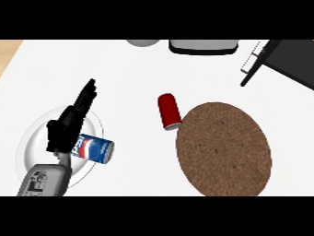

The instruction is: Pick the croissant from the placemat and place it in the tiered shelf

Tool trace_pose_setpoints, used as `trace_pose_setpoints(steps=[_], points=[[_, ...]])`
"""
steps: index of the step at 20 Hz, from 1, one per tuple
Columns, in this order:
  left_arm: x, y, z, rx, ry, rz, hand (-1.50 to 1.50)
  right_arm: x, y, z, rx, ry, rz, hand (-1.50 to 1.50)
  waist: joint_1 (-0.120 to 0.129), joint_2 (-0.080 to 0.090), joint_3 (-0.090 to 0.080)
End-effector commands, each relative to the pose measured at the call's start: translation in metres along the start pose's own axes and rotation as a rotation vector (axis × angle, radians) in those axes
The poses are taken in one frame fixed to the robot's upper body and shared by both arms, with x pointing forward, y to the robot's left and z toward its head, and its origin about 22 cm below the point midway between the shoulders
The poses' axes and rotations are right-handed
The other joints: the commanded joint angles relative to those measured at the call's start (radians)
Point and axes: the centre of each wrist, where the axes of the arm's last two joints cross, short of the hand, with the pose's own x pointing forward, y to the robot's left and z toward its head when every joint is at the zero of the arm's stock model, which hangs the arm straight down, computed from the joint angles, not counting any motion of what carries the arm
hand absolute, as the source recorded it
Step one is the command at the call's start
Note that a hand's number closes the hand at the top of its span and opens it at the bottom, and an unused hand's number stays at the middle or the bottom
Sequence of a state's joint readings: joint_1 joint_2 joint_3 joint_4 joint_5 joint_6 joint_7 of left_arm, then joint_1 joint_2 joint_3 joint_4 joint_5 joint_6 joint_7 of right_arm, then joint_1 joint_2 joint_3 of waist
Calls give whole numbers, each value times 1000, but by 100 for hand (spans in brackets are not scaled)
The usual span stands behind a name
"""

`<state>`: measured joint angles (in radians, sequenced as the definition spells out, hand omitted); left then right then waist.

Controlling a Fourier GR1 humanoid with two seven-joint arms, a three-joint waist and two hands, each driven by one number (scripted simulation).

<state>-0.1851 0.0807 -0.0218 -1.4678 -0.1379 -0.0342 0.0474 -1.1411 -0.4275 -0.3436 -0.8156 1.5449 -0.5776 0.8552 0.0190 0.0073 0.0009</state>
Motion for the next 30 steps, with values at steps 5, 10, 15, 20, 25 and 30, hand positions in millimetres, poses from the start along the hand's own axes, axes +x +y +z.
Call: trace_pose_setpoints(steps=[5,10,15,20,25,30], points=[[-3,0,6,-10,-17,-4,0,-30,21,-9,-38,33,-118,150,4,-1,-1],[5,-3,-7,42,-15,-23,0,-33,22,-7,-19,21,-133,150,-9,-6,-1],[-22,0,20,5,22,-9,0,-67,26,-25,-110,213,158,-150,-7,-6,-2],[-7,-1,5,21,4,2,0,-64,21,-19,-114,244,75,-150,-12,-8,-1],[12,9,-11,5,-1,1,0,-63,11,-25,-120,269,-93,-150,-15,-7,0],[-8,-2,1,12,14,-1,0,-37,-6,-25,-63,248,-164,-150,-11,-7,-1]])
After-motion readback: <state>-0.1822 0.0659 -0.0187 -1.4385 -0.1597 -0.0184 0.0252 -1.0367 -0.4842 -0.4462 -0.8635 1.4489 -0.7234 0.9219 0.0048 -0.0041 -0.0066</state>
